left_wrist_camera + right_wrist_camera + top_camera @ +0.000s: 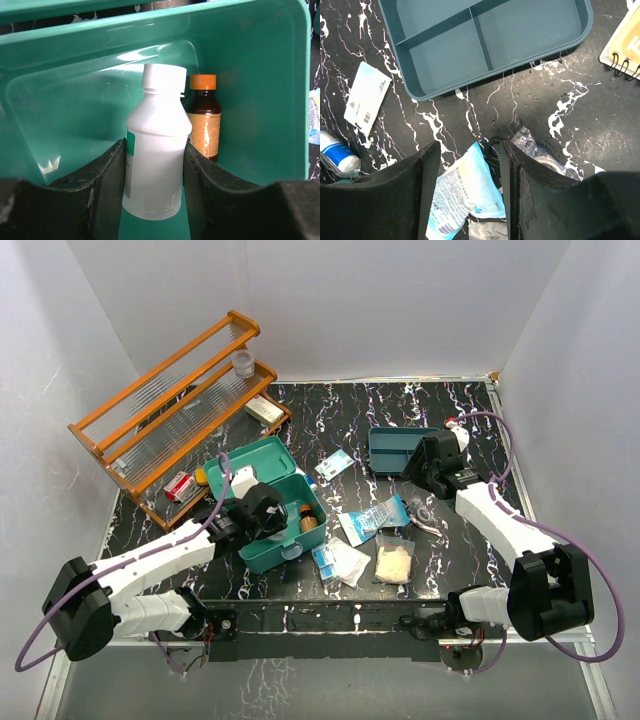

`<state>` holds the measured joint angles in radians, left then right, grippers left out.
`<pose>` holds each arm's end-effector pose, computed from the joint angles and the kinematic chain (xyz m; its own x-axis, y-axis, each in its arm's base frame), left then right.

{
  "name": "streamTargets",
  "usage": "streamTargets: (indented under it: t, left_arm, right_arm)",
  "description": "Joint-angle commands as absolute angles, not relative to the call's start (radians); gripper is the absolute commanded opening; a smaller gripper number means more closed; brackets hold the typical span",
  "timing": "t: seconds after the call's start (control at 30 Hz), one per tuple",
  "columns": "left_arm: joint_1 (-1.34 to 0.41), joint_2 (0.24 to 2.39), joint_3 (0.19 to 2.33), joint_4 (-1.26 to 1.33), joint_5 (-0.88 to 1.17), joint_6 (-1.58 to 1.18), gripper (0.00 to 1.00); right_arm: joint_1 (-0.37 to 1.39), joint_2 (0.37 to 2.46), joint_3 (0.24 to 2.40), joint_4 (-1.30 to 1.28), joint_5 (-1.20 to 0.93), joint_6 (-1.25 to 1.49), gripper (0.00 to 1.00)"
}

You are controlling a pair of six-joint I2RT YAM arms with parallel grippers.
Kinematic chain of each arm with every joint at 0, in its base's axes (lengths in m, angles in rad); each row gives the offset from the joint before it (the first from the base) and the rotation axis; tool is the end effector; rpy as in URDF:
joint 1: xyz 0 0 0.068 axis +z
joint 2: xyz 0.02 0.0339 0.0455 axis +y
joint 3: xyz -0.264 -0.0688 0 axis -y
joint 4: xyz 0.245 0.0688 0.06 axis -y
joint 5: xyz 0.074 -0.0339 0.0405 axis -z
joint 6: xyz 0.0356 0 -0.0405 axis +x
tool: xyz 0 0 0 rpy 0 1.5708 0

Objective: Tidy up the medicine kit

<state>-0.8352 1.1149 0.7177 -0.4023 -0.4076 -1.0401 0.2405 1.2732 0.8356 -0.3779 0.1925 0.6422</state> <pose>0.1630 -0.1590 0.2346 -0.6707 -0.4389 -0.5979 -0.1643 0.8740 -0.4573 0.2586 0.0564 0.2371 -0.6300 0.4508 -0.6324 0.3383 0.8923 0.2990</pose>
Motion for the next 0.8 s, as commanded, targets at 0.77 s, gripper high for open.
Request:
streamTargets:
  t: [0.77]
  left_arm:
    - [-0.808, 1.304, 0.584, 0.019, -0.351, -0.862, 0.51]
  right_arm:
    - [0.241, 1.38, 0.884, -0.348, 0.188, 0.665, 0.49]
